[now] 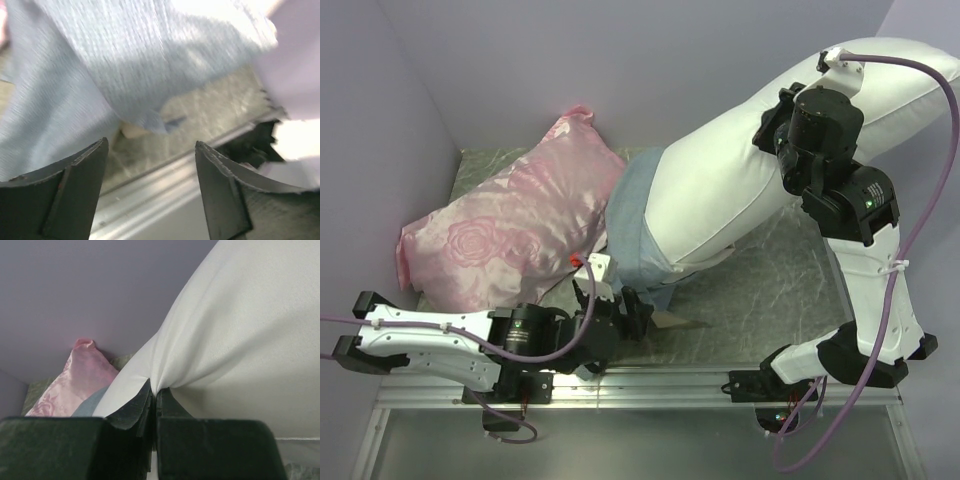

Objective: Remove the pillowcase from the pillow

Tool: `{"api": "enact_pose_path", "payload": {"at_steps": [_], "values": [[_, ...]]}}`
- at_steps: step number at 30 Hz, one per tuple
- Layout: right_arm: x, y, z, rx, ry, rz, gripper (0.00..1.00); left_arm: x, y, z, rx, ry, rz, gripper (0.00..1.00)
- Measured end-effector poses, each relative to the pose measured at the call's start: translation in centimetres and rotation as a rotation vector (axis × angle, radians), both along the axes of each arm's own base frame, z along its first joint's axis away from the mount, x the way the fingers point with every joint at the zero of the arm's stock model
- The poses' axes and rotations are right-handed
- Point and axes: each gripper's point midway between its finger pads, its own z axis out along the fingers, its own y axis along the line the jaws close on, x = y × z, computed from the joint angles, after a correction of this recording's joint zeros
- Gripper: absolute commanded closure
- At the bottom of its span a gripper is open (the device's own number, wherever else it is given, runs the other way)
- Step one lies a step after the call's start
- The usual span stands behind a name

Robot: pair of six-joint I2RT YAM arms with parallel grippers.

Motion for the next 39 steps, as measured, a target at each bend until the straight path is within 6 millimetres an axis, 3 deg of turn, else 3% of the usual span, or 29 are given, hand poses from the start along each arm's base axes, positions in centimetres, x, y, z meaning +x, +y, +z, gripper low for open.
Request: {"api": "enact_pose_path", "payload": {"at_steps": [6,11,14,15,17,18,20,21,25,29,31,39], "values": [[0.0,0.1,-0.4,-0.007,0.009,0.008,1.00,2.0,0.9,-0.8,0.146,-0.095,0.090,0.20],[-0.1,0.3,-0.4,-0.006,0.010,0.019,1.00,3.4,0.8,0.2,0.164,-0.190,0.063,0.21],[-0.2,0.3,-0.3,-0.005,0.008,0.021,1.00,3.5,0.5,0.5,0.144,-0.237,-0.001,0.35],[-0.2,0.3,-0.3,-0.005,0.008,0.021,1.00,3.5,0.3,0.5,0.140,-0.248,-0.017,0.51],[-0.2,0.2,-0.3,-0.005,0.008,0.021,1.00,3.3,-0.3,0.6,0.129,-0.259,-0.048,0.68],[-0.2,0.2,-0.3,-0.005,0.008,0.021,1.00,3.3,-0.6,0.6,0.131,-0.263,-0.059,0.83],[-0.2,0.2,-0.3,-0.006,0.008,0.021,1.00,3.2,-0.9,0.1,0.133,-0.253,-0.065,0.93],[-0.2,0.2,-0.4,-0.009,0.010,0.022,1.00,3.2,-0.9,-0.4,0.137,-0.245,-0.063,0.99],[-0.4,0.2,-0.3,-0.021,0.018,0.025,1.00,3.3,0.2,-4.2,0.127,-0.161,-0.009,0.99],[-0.6,-0.2,0.4,-0.022,0.001,0.016,1.00,4.1,3.9,-10.0,0.155,-0.041,0.107,1.00],[-0.8,-0.4,0.9,-0.019,-0.012,0.013,1.00,4.6,5.6,-11.9,0.177,0.013,0.176,1.00],[-1.3,-0.9,2.8,0.011,-0.067,0.003,1.00,6.0,8.5,-14.6,0.149,0.161,0.359,0.99]]}}
